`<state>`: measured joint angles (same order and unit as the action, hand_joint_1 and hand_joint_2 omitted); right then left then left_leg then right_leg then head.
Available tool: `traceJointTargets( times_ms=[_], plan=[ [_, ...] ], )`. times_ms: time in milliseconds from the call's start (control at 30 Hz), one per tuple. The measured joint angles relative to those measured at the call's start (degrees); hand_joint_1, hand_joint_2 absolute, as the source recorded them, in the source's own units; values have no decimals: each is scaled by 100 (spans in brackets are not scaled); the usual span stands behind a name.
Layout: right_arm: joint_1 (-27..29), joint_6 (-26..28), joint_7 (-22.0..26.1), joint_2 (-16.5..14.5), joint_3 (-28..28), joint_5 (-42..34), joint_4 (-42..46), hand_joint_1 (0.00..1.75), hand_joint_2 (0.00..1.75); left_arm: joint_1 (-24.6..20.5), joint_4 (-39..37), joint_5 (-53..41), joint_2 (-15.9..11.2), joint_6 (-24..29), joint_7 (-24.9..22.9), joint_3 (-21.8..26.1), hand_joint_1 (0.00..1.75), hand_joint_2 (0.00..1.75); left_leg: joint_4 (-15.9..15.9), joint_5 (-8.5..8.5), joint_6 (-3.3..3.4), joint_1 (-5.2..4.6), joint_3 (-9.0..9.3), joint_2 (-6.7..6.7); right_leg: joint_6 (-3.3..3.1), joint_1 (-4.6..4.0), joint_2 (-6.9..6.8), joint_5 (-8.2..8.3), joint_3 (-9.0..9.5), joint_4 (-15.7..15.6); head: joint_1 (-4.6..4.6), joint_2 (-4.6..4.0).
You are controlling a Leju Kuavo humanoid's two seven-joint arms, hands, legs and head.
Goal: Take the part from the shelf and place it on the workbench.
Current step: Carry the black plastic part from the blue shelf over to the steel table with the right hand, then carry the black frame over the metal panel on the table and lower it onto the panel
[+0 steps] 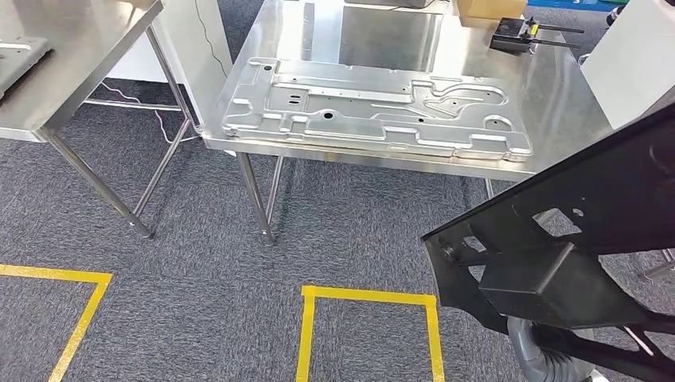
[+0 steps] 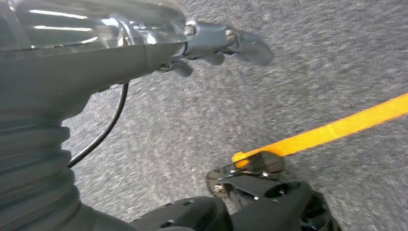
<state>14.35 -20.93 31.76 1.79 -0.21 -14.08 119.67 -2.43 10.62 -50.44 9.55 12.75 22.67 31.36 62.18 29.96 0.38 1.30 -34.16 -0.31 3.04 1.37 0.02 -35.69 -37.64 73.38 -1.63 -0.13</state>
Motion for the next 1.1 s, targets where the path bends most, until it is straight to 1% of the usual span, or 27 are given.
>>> traceJointTargets(
  times_ms=[33, 67, 100, 167, 200, 233, 300, 367, 400, 433, 467, 500, 533, 567, 600, 633, 667, 700, 733, 767, 800, 867, 900, 933, 1033, 1067, 1100],
  plan=[
    [3, 1, -1, 3, -1, 0, 0, 175, 175, 3, 0, -2, 1, 0, -1, 1, 0, 175, -1, 35, 9, -8, 35, -8, -3, -4, 0, -69, -185, 173, 18, 0],
    [5, 1, -1, 4, -1, 0, 0, 175, 175, 8, 0, -3, 1, 1, -2, 2, 0, 175, -2, 75, 12, -14, 82, -18, -10, -8, 0, -34, -288, 177, 33, 0],
    [5, 1, -1, 5, -3, 0, 0, 175, 175, 11, 0, -3, 2, 1, -2, 4, 0, 175, -3, 119, 11, -19, 141, -29, -23, -15, 0, 130, -295, -5, 49, 0],
    [4, 2, 0, 9, -9, 2, 0, 175, 175, 15, -2, -3, 9, 0, 2, 7, 0, 175, -13, 212, -6, -22, 268, -46, -72, -46, 0, 659, -144, -666, 77, 0],
    [4, 4, -1, 10, -11, 4, 1, 175, 175, 14, -4, -3, 15, -1, 5, 9, 0, 175, -22, 248, -22, -24, 308, -51, -95, -72, -2, 802, -86, -943, 93, 0],
    [7, 7, -1, 14, -14, 8, 3, 175, 175, 12, -5, -3, 19, -1, 7, 10, 0, 175, -45, 278, -49, -27, 329, -52, -111, -97, -4, 879, -36, -1114, 106, 0],
    [22, 13, -3, 17, -25, 15, 11, 175, 175, 15, -5, -4, 23, -1, 9, 13, 0, 175, -68, 289, -115, -44, 383, -45, -136, -116, 4, 844, -14, -1217, 117, 0],
    [34, 13, -2, 19, -37, 17, 23, 175, 175, 17, -4, -4, 25, 0, 10, 14, 0, 175, 22, 306, -164, -51, 441, -26, -187, -65, 20, 858, 117, -1276, 99, 0],
    [29, 13, -2, 19, -39, 16, 27, 175, 175, 11, -4, -3, 25, 0, 10, 14, 0, 175, 177, 350, -175, -51, 394, -20, -221, -40, 23, 831, 205, -1290, 84, 0],
    [26, 14, -1, 19, -40, 18, 32, 175, 175, 3, -3, -3, 25, 0, 10, 15, 0, 175, 439, 442, -184, -47, 269, -16, -253, -25, 19, 792, 282, -1303, 63, 0],
    [23, 15, -1, 19, -42, 20, 34, 175, 175, -3, -2, -3, 25, 0, 11, 15, 0, 175, 772, 571, -194, -48, 81, -14, -279, -28, 14, 749, 337, -1303, 46, 0],
    [24, 15, -2, 20, -43, 23, 34, 175, 175, -3, -3, 1, 25, -2, 12, 16, 0, 175, 1102, 716, -205, -46, -130, -15, -292, -28, 12, 705, 387, -1303, 27, 0],
    [30, 16, -4, 20, -44, 26, 34, 175, 175, -6, -3, 4, 25, -4, 16, 17, 0, 175, 1333, 821, -218, -41, -306, -14, -295, -26, 15, 658, 444, -1303, 10, 0],
    [34, 17, -4, 20, -44, 26, 34, 175, 175, -11, -4, 8, 25, -7, 16, 18, 0, 175, 1390, 832, -232, -33, -408, -14, -290, -21, 21, 610, 507, -1302, -4, 0],
    [36, 19, -5, 20, -44, 26, 33, 175, 175, -16, -4, 12, 25, -9, 16, 19, 0, 175, 1256, 723, -245, -20, -424, -13, -279, -12, 27, 558, 579, -1302, -23, 0],
    [36, 20, -5, 20, -44, 27, 33, 175, 175, -21, -4, 13, 25, -9, 14, 20, 0, 175, 962, 499, -263, -3, -369, -12, -260, 0, 33, 501, 657, -1301, -44, 0],
    [36, 21, -5, 20, -43, 28, 33, 175, 175, -13, -4, 13, 25, -9, 9, 20, 0, 175, 636, 221, -278, 15, -294, -8, -231, 10, 36, 440, 721, -1301, -67, 0],
    [36, 26, -4, 20, -44, 30, 33, 175, 175, -1, -7, 13, 25, -10, 7, 20, 0, 175, 363, 40, -278, 22, -251, 0, -196, 13, 40, 385, 777, -1294, -87, 0],
    [34, 34, -4, 19, -44, 31, 33, 175, 175, 9, -9, 14, 27, -11, 5, 20, 0, 175, 197, -98, -260, 22, -233, 12, -158, 6, 41, 336, 806, -1290, -106, 0],
    [34, 44, -7, 17, -43, 32, 33, 175, 175, 14, -9, 15, 30, -13, 6, 21, 0, 175, 141, -136, -223, 13, -244, 22, -118, -2, 40, 306, 830, -1287, -109, 0],
    [35, 51, -6, 16, -41, 34, 34, 175, 175, 11, -9, 16, 32, -14, 7, 22, 0, 175, 126, -105, -178, -1, -258, 28, -86, -11, 41, 296, 860, -1287, -100, 0],
    [32, 59, -6, 14, -37, 38, 38, 175, 175, 6, -5, 16, 35, -7, 7, 25, 0, 175, 89, -107, -97, 0, -196, 19, -40, -10, 37, 289, 878, -1244, -75, 0],
    [28, 61, -2, 14, -37, 37, 40, 175, 175, 7, -4, 15, 36, -3, 4, 26, 0, 175, 59, -91, -63, 6, -144, 15, -27, -10, 37, 260, 816, -1112, -59, 0],
    [24, 64, -2, 15, -38, 37, 42, 175, 175, 6, -3, 14, 36, 1, 2, 27, 0, 175, 28, -74, -32, 12, -87, 12, -18, -9, 36, 188, 676, -866, -44, 0],
    [30, 68, -1, 18, -39, 38, 44, 175, 175, 6, -4, 7, 37, 2, -1, 28, 0, 175, -19, 12, 14, 11, 35, 8, 3, -11, 36, -149, -19, 117, 13, 0],
    [32, 69, -1, 19, -39, 39, 44, 175, 175, 10, -4, 6, 38, 2, -2, 28, 0, 175, -23, 52, 13, 12, 84, 1, 6, -11, 36, -157, -185, 244, 26, 0],
    [33, 69, -1, 19, -39, 39, 44, 175, 175, 13, -4, 5, 38, 2, -3, 28, 0, 175, -26, 100, 8, 15, 146, -8, 7, -11, 36, -44, -258, 178, 40, 0]
  ],
)
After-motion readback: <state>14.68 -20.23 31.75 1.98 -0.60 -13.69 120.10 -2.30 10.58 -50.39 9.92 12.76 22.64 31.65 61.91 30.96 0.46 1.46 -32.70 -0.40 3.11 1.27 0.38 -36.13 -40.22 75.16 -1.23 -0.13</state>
